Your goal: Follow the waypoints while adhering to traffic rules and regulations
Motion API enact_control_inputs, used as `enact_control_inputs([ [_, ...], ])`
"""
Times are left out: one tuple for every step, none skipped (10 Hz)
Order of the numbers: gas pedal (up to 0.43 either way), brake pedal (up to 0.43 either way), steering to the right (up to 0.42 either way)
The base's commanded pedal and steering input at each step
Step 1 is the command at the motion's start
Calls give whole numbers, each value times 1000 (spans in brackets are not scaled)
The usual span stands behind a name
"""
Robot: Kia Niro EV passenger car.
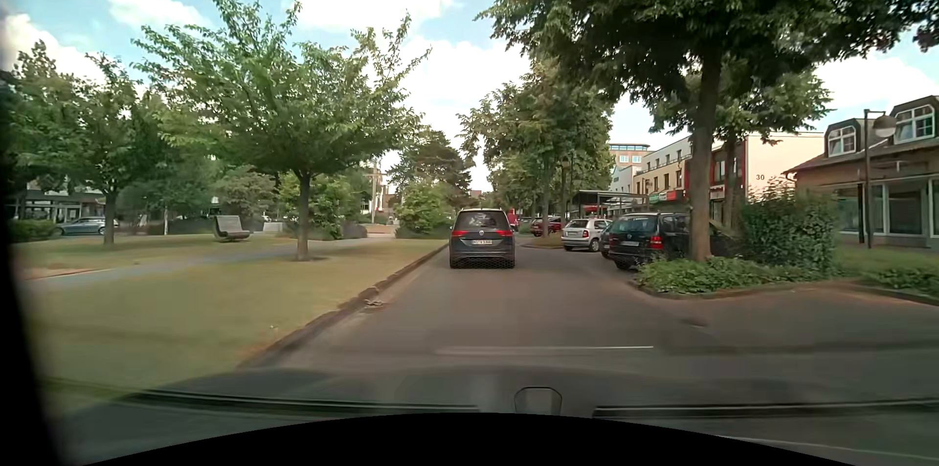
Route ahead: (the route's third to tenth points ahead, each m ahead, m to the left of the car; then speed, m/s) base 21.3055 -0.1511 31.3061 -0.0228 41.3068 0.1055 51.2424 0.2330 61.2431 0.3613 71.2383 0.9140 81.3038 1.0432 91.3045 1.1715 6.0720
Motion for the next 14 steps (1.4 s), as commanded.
enact_control_inputs([
  [98,6,-8],
  [87,6,-8],
  [87,6,-8],
  [67,6,-8],
  [0,6,-8],
  [0,6,-8],
  [0,6,-8],
  [0,6,-8],
  [0,6,-8],
  [0,6,-8],
  [28,6,-8],
  [39,6,-8],
  [39,6,-8],
  [47,6,-8],
])
